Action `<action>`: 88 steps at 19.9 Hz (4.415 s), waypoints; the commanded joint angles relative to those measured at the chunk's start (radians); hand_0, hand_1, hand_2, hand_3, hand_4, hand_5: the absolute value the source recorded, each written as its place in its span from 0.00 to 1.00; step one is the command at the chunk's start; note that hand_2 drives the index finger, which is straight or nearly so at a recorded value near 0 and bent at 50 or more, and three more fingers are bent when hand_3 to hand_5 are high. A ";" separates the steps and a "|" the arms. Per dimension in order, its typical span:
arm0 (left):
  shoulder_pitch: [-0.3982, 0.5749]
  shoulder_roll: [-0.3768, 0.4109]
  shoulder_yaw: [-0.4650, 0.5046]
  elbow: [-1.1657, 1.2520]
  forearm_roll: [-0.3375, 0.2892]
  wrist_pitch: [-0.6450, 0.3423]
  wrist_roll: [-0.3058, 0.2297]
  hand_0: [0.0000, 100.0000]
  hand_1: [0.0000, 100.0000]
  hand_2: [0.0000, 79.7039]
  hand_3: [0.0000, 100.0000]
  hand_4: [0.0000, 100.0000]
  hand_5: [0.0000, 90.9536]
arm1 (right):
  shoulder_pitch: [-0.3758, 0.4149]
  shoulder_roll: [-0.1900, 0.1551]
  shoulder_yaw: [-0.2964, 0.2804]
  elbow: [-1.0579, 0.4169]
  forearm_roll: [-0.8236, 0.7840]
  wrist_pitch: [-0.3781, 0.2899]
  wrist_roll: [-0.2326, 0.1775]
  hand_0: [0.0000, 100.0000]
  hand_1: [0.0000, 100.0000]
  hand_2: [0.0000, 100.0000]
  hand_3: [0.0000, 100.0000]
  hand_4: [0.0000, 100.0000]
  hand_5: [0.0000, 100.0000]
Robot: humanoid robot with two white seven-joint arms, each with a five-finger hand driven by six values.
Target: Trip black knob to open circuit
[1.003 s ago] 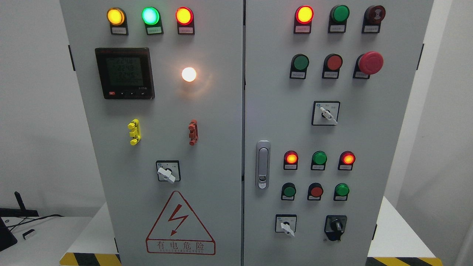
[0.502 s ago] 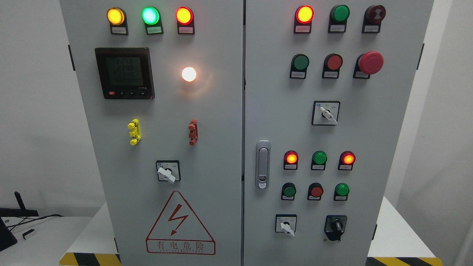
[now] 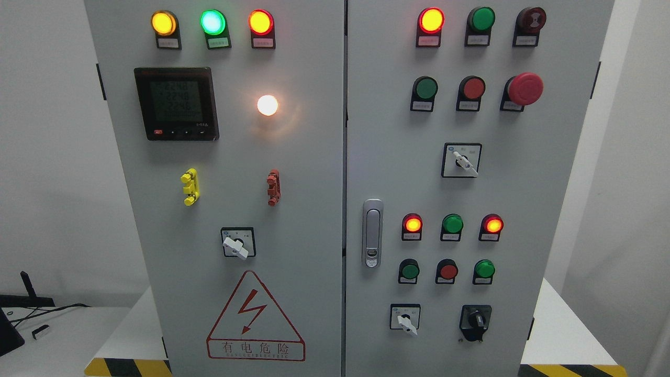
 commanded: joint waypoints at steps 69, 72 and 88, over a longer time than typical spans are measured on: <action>0.000 -0.001 0.000 0.000 -0.031 -0.001 0.001 0.12 0.39 0.00 0.00 0.00 0.00 | -0.229 0.031 0.131 0.059 0.032 0.096 -0.032 0.46 0.71 0.53 0.85 0.77 0.76; 0.000 0.001 0.000 0.000 -0.031 -0.001 0.001 0.12 0.39 0.00 0.00 0.00 0.00 | -0.227 0.032 0.131 0.059 0.032 0.095 -0.032 0.46 0.71 0.53 0.85 0.77 0.76; 0.000 -0.001 0.000 0.000 -0.031 -0.001 0.001 0.12 0.39 0.00 0.00 0.00 0.00 | -0.221 0.032 0.129 0.053 0.032 0.095 -0.032 0.46 0.71 0.53 0.85 0.77 0.76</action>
